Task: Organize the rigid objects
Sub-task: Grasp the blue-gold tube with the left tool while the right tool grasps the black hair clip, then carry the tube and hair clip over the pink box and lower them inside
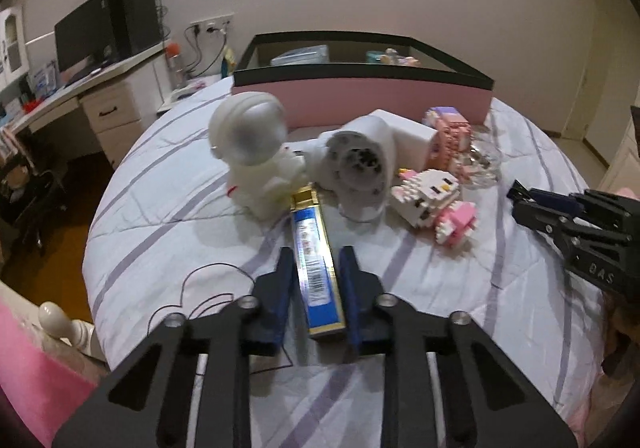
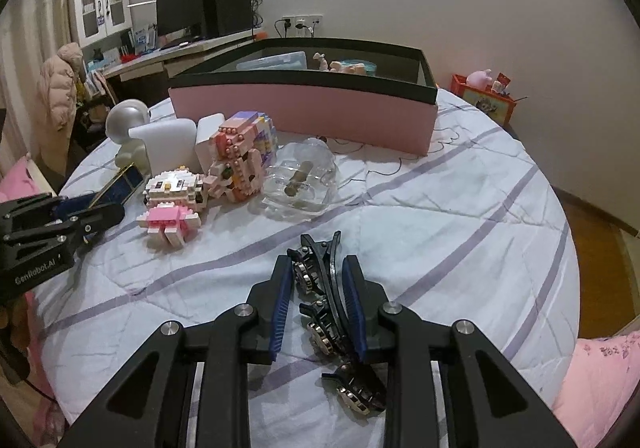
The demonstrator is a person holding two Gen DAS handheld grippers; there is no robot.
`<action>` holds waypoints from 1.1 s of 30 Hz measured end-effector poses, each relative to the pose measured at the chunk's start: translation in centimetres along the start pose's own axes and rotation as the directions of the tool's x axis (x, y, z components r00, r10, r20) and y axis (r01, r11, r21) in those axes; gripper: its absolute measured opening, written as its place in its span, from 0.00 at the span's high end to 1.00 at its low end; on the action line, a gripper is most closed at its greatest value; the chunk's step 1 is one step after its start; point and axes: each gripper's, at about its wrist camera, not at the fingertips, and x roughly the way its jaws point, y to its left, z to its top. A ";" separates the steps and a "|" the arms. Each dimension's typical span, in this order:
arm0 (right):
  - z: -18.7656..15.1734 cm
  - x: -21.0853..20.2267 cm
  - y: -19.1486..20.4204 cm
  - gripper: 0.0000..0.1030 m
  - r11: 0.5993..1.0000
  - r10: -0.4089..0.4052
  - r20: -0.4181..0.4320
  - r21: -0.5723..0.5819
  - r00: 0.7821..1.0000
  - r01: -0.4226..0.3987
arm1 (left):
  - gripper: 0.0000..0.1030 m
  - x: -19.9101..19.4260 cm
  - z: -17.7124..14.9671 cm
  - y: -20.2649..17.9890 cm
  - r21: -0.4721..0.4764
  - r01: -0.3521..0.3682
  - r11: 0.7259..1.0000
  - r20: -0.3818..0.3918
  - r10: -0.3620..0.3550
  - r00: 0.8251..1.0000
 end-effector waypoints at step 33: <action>2.8 -1.5 -1.7 0.79 0.997 0.037 0.078 0.068 0.996 -0.042 | 0.85 -3.0 1.6 1.1 -0.041 0.093 0.995 0.071 -0.090 0.993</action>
